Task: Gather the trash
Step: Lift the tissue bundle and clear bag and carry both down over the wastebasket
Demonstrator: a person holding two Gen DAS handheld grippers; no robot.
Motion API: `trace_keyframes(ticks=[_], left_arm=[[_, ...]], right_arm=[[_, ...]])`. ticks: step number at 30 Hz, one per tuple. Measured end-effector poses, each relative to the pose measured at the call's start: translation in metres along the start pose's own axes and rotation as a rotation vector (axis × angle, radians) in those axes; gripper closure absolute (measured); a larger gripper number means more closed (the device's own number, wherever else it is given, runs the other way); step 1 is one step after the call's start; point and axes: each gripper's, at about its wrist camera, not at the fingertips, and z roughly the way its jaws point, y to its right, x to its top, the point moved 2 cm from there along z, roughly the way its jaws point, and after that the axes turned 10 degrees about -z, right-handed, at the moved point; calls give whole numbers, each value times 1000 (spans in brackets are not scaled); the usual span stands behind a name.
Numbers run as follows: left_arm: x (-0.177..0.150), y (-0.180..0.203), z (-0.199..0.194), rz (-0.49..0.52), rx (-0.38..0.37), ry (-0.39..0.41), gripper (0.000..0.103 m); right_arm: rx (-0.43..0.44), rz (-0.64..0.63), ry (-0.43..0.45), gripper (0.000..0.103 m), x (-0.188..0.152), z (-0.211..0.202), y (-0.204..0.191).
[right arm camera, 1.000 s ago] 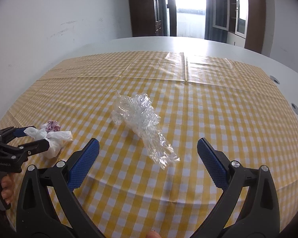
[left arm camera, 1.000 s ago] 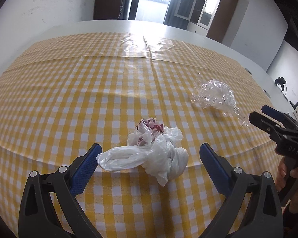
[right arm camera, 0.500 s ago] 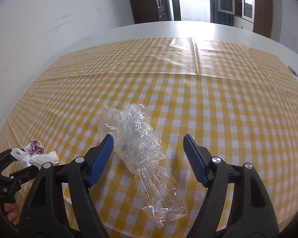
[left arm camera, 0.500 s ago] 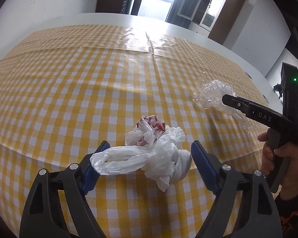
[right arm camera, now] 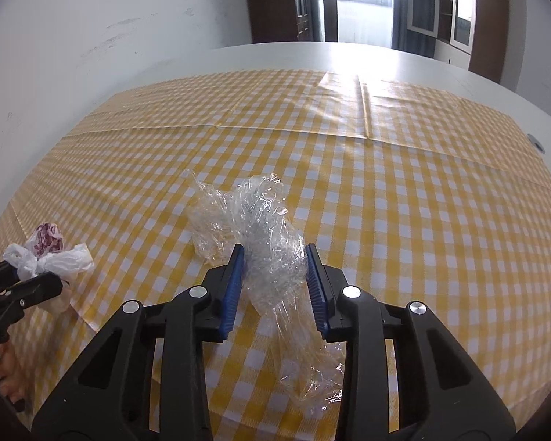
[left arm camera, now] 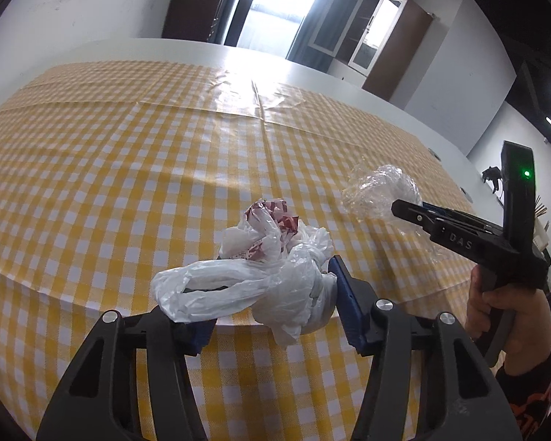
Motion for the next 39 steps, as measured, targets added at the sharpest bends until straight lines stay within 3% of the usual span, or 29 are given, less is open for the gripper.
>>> trace_keyframes(ticks=[6, 10, 15, 25, 39], left_arm=[[-2, 5, -13, 43, 19, 36, 49], [-13, 19, -43, 58, 27, 53, 49], [-47, 33, -86, 91, 0, 79, 49], [-125, 47, -146, 134, -65, 91, 49], [-229, 19, -221, 117, -90, 94, 49]], right_arm=[[-2, -27, 31, 72, -38, -55, -29], [-27, -33, 52, 72, -64, -92, -37], [-8, 20, 74, 72, -90, -121, -39], [53, 24, 166, 73, -142, -182, -79], [80, -9, 219, 73, -225, -243, -137]])
